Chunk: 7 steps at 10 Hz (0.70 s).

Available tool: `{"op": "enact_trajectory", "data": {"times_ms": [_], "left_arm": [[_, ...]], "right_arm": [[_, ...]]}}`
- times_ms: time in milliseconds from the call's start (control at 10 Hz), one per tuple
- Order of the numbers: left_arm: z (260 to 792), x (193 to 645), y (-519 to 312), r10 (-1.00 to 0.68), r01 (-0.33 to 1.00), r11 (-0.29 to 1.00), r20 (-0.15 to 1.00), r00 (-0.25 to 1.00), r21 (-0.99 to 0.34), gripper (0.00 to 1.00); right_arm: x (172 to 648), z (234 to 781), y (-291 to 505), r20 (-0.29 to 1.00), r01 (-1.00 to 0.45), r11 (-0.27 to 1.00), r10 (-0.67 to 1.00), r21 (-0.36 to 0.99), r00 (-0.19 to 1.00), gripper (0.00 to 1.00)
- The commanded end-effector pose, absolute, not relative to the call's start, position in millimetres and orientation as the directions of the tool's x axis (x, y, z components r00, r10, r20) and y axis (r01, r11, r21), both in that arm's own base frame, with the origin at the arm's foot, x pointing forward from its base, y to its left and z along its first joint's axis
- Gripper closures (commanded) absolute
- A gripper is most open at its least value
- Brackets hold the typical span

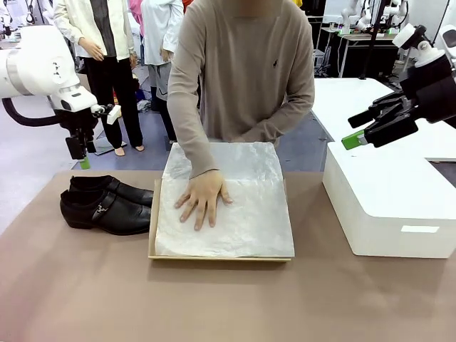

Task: Pack the shoes into the box.
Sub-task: Place one shoe of the Shoes into the Shoes Box.

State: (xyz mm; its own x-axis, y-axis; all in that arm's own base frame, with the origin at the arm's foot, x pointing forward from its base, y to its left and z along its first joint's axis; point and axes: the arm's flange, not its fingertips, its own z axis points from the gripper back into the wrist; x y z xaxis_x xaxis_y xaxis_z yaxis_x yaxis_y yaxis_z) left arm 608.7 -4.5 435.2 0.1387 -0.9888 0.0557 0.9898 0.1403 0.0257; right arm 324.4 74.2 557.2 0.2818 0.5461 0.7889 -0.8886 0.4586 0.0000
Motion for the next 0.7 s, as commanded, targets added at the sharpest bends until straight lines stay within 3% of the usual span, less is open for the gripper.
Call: {"op": "enact_trajectory", "data": {"times_ms": [0, 600], "left_arm": [[433.2, 616.1, -6.1, -0.987, 0.989, 0.149, 0.069, 0.149, 0.004, 0.00], [409.3, 627.1, -9.7, -0.990, 0.987, 0.141, 0.020, 0.143, -0.074, 0.00]], "right_arm": [[327.9, 556.6, 74.1, 0.802, -0.901, 0.435, 0.541, -0.008, 0.254, 0.00], [327.9, 556.6, 74.1, 0.802, -0.901, 0.435, 0.541, -0.008, 0.254, 0.00]]}}
